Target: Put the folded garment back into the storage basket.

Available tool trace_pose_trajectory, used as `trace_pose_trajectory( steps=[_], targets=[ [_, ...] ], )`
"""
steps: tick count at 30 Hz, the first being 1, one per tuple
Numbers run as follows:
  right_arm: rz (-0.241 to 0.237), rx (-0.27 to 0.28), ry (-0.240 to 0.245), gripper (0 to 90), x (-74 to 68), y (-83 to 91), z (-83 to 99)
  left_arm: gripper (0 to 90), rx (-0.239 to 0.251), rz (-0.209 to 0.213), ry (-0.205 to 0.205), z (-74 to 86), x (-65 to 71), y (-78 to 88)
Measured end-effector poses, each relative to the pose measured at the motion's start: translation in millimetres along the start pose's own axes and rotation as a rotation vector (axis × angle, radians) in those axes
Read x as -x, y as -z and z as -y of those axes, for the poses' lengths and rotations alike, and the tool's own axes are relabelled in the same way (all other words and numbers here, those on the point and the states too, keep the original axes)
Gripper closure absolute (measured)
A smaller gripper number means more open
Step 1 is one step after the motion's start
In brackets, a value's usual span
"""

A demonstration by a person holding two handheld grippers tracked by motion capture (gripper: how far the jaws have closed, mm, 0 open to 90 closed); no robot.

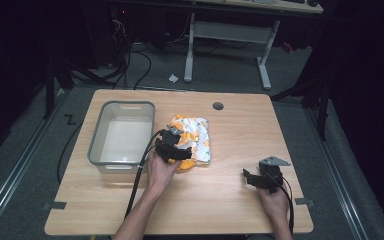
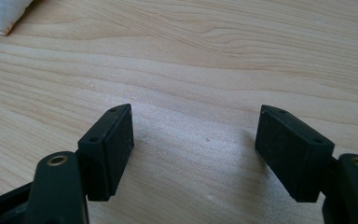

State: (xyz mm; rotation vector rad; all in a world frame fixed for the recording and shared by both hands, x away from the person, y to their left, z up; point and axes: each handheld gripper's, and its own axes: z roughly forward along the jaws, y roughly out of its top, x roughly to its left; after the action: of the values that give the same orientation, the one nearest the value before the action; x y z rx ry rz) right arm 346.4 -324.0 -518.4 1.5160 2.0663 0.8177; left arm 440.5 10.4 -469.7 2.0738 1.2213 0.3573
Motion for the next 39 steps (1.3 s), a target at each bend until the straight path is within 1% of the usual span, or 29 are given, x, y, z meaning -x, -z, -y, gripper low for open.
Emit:
trace_pose_trajectory(
  steps=[1,2,3,4,6,7,9,10,11,12,13,14,15,19,20,21,22,24,28,30,31,32,33,35,38,39],
  targets=[
    [0.0,0.0,0.0,28.2,0.0,0.0,0.0,21.2,0.0,0.0,0.0,0.0,0.0,0.0],
    [0.0,0.0,0.0,28.2,0.0,0.0,0.0,20.4,-0.015,-0.001,0.009,-1.0,-1.8,-5.1],
    [0.0,0.0,0.0,28.2,0.0,0.0,0.0,19.9,-0.015,-0.001,0.009,-1.0,-1.8,-5.1],
    [0.0,0.0,0.0,28.2,0.0,0.0,0.0,19.8,-0.027,-0.007,0.01,-2.7,-2.9,-11.3],
    [0.001,0.0,-0.001,28.2,-0.1,0.0,0.0,19.0,-0.032,-0.009,0.008,-4.0,-2.8,-13.7],
    [0.001,0.0,-0.001,28.2,-0.1,0.0,0.0,18.5,-0.041,-0.026,0.001,-6.7,-1.3,-16.9],
    [0.001,0.0,-0.001,28.2,-0.1,0.0,0.0,18.8,-0.038,-0.028,-0.001,-8.2,-0.5,-18.6],
    [0.001,0.0,-0.001,28.2,-0.1,0.0,0.0,18.8,-0.03,-0.024,0.009,-8.8,-0.2,-20.3],
    [0.001,0.0,-0.001,28.2,-0.1,0.0,0.0,19.1,-0.035,-0.028,0.022,-9.4,-0.5,-25.0],
    [0.001,0.0,-0.001,28.2,-0.1,0.0,0.0,19.1,-0.035,-0.028,0.022,-9.4,-0.5,-25.0],
    [0.001,0.0,-0.001,28.2,-0.1,0.0,0.0,19.1,-0.04,-0.035,0.034,-9.1,-1.2,-30.8],
    [0.001,0.0,-0.001,28.2,-0.1,0.0,0.0,19.1,-0.04,-0.035,0.034,-9.1,-1.2,-30.8],
    [0.0,0.0,-0.001,28.2,-0.2,0.0,0.0,19.0,-0.048,-0.046,0.04,-8.3,-2.2,-36.2],
    [0.001,0.0,-0.001,28.2,-0.2,0.0,0.0,19.1,-0.059,-0.06,0.043,-7.0,-3.2,-42.8],
    [0.001,0.0,0.0,28.2,-0.2,0.0,0.0,19.0,-0.071,-0.066,0.05,-5.8,-4.3,-48.0],
    [0.001,0.0,0.0,28.2,-0.2,0.0,0.0,19.1,-0.071,-0.066,0.05,-5.8,-4.3,-48.0],
    [0.001,0.0,-0.001,28.2,-0.2,0.0,0.0,19.0,-0.087,-0.067,0.057,-4.4,-5.6,-53.0],
    [0.001,0.0,-0.001,28.2,-0.2,0.0,0.0,19.1,-0.101,-0.073,0.059,-2.9,-6.7,-57.3],
    [0.001,0.0,-0.001,28.2,-0.2,0.0,0.0,18.9,-0.099,-0.08,0.058,-2.2,-7.1,-59.7],
    [0.001,0.0,-0.001,28.2,-0.2,0.0,0.0,18.9,-0.103,-0.089,0.044,-1.7,-6.3,-60.9],
    [0.001,0.0,-0.001,28.2,-0.2,0.0,0.0,18.9,-0.103,-0.089,0.044,-1.7,-6.3,-60.9],
    [0.001,0.0,-0.001,28.2,-0.2,0.0,0.0,18.9,-0.103,-0.105,0.022,-0.6,-3.8,-62.2],
    [0.001,0.0,0.0,28.2,-0.2,0.0,0.0,19.0,-0.102,-0.109,0.013,-0.2,-2.7,-62.6],
    [0.001,0.0,-0.001,28.2,-0.2,0.0,0.0,19.7,-0.103,-0.107,0.011,-0.2,-2.6,-62.5],
    [0.001,0.0,-0.001,28.2,-0.2,0.0,0.0,29.8,-0.093,-0.096,-0.025,0.2,1.0,-60.8],
    [0.001,0.0,-0.001,28.2,-0.2,0.0,0.0,34.2,-0.093,-0.096,-0.025,0.2,1.0,-60.8]
  ],
)
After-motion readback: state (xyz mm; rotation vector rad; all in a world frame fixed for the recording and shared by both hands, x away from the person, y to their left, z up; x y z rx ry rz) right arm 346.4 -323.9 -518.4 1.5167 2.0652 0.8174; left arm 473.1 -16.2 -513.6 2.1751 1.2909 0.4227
